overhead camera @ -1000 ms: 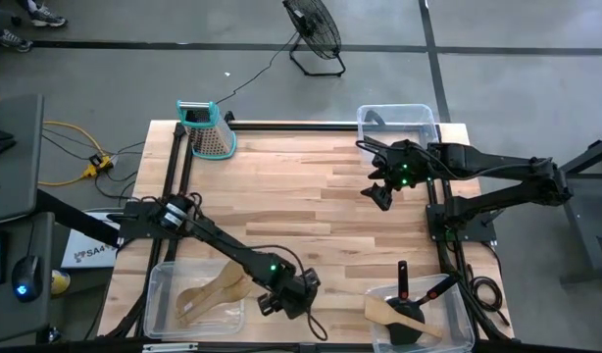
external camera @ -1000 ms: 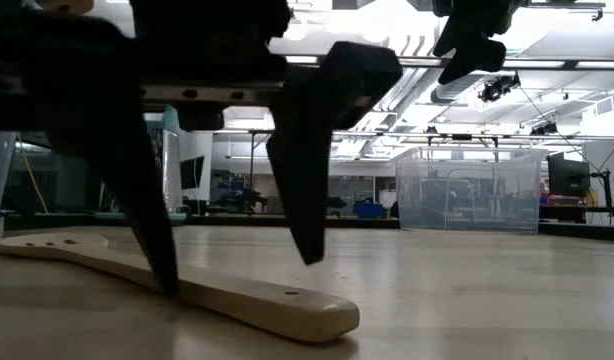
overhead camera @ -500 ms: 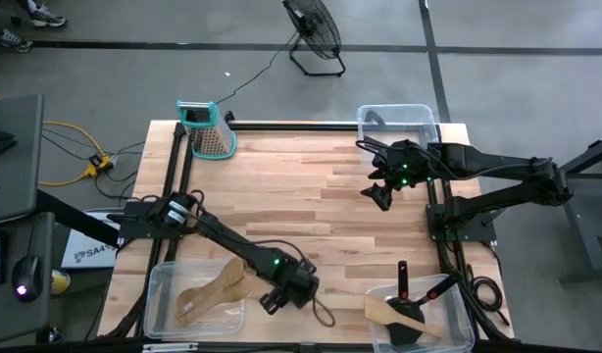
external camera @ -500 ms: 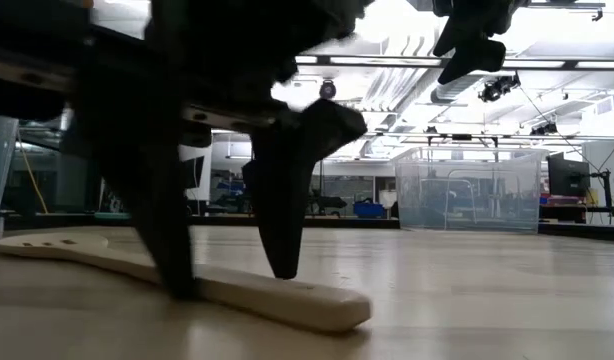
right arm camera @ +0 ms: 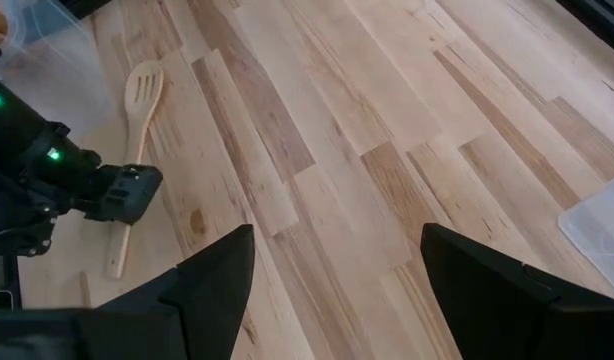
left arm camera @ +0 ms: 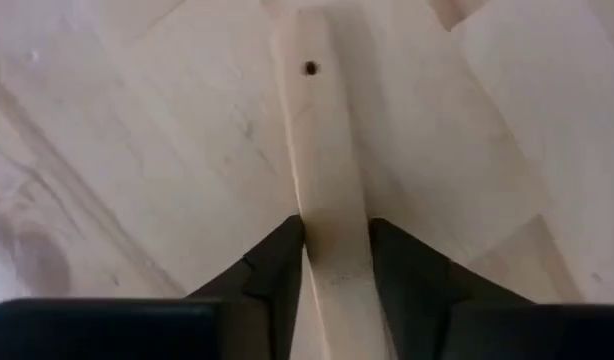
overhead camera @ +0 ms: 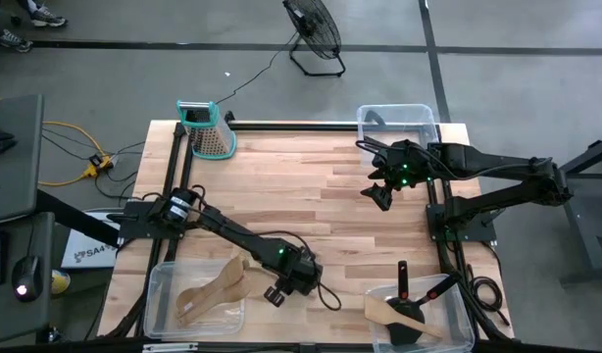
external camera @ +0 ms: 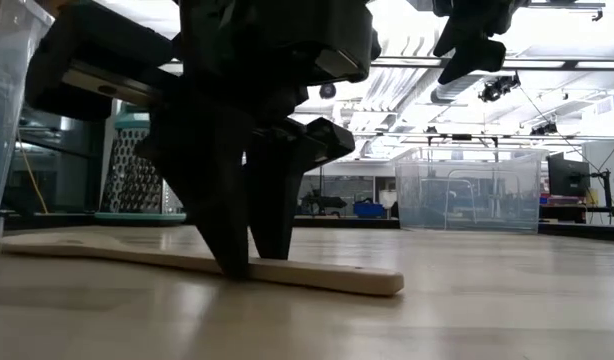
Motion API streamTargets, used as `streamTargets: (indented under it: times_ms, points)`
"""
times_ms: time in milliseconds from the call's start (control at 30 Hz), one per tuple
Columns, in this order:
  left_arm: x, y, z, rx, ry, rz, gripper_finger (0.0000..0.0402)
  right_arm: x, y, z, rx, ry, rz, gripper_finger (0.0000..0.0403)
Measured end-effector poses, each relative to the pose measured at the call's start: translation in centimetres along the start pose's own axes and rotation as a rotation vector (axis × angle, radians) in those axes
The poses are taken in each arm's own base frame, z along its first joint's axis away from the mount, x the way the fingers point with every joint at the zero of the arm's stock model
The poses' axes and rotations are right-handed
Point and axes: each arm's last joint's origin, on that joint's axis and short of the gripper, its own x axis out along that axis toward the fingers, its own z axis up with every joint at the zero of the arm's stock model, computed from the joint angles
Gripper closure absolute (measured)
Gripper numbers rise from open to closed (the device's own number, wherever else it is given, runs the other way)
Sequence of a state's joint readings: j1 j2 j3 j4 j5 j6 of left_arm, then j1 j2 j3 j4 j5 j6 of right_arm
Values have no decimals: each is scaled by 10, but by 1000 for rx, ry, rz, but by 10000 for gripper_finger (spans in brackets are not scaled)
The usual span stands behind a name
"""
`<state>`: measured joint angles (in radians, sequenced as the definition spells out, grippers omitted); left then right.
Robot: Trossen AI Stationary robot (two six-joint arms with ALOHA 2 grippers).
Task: Pick & Place Kitchen Items
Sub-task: Put the light brown slotted serving spoon into the bottom left transparent bin
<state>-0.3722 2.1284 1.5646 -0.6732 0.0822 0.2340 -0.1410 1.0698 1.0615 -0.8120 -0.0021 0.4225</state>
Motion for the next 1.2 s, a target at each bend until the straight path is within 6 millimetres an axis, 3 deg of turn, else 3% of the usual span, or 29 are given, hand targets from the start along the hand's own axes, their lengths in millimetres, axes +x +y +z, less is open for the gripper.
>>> streamTargets:
  times_ms: [233,1200]
  points:
    - [0,6,-3,-34,20,39,326,0,0,0,0,0,0,125]
    - [-6,17,-1,-124,33,63,326,0,0,0,-1,1,0,125]
